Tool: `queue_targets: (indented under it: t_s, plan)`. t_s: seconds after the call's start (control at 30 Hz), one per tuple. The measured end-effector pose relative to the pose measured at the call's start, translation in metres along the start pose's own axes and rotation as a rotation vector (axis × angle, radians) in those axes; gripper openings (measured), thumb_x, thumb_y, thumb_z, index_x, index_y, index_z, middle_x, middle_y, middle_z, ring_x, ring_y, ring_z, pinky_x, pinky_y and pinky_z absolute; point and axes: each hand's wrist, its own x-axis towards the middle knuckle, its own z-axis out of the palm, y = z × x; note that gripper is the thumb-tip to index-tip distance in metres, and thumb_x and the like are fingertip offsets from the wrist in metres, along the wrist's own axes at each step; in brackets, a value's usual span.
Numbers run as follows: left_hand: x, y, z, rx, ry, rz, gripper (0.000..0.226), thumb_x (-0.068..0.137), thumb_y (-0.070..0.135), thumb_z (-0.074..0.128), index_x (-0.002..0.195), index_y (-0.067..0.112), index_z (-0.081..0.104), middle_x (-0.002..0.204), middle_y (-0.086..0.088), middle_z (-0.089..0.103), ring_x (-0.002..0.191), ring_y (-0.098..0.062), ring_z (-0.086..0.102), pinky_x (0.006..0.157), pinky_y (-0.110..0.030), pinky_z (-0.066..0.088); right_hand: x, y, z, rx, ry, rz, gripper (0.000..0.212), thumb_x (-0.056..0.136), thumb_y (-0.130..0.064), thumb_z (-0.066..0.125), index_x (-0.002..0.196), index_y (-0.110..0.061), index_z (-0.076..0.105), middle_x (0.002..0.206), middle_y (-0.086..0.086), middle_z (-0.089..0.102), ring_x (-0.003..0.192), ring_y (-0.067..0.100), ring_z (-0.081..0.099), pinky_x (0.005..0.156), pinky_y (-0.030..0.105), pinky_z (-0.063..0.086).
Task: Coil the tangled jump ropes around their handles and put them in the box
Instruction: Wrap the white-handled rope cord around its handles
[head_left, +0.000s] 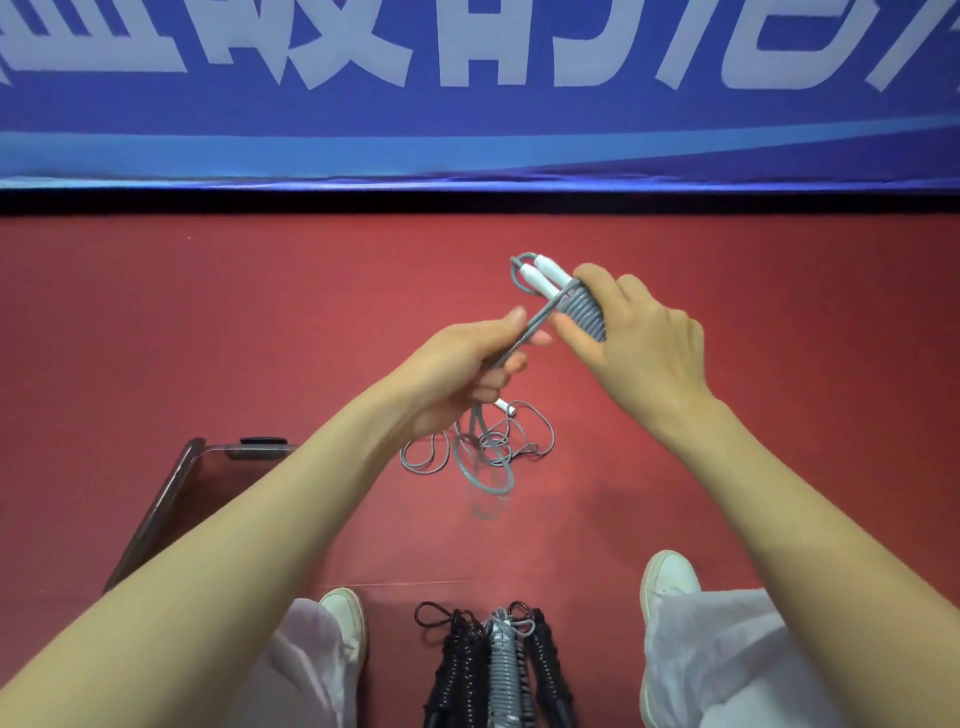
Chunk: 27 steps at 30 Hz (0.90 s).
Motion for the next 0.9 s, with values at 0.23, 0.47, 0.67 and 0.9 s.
queue_targets:
  t_s: [0.23,0.47,0.67,0.9]
  plan:
    - [0.000,-0.010,-0.017,-0.104,0.004,-0.091,0.016,0.081,0.028,0.062,0.087,0.016,0.071,0.066,0.009,0.054,0.058,-0.005,0.042,0.064,-0.020,0.033,0.004,0.005,-0.003,0.607,-0.171,0.012,0.032,0.082,-0.052,0.066,0.109,-0.037,0.058,0.079,-0.012,0.057,0.073,0.015,0.055,0.070,0.033,0.045]
    - [-0.001,-0.009,-0.016,-0.082,-0.090,0.189,0.025,0.081,0.010,0.064,0.105,0.017,0.064,0.063,0.010,0.054,0.056,-0.004,0.042,0.057,-0.015,0.036,0.002,0.001,-0.009,1.310,-0.624,0.146,0.038,0.085,-0.044,0.063,0.107,-0.013,0.057,0.066,0.003,0.056,0.044,0.016,0.047,0.033,0.016,0.029]
    - [0.001,-0.010,-0.013,0.019,0.042,0.270,0.012,0.079,0.019,0.070,0.090,0.022,0.072,0.067,0.009,0.054,0.059,-0.007,0.036,0.061,-0.025,0.026,0.004,0.001,-0.009,1.415,-0.813,0.264,0.046,0.080,-0.054,0.050,0.097,-0.012,0.055,0.067,0.005,0.058,0.044,0.016,0.049,0.031,0.018,0.033]
    - [0.000,-0.011,-0.003,0.089,0.053,0.286,0.013,0.087,0.020,0.063,0.097,0.022,0.069,0.067,0.009,0.050,0.059,-0.008,0.033,0.060,-0.023,0.027,-0.002,-0.007,0.000,1.305,-0.527,0.239,0.033,0.091,-0.045,0.054,0.096,-0.013,0.056,0.064,0.013,0.056,0.040,0.020,0.050,0.042,0.025,0.043]
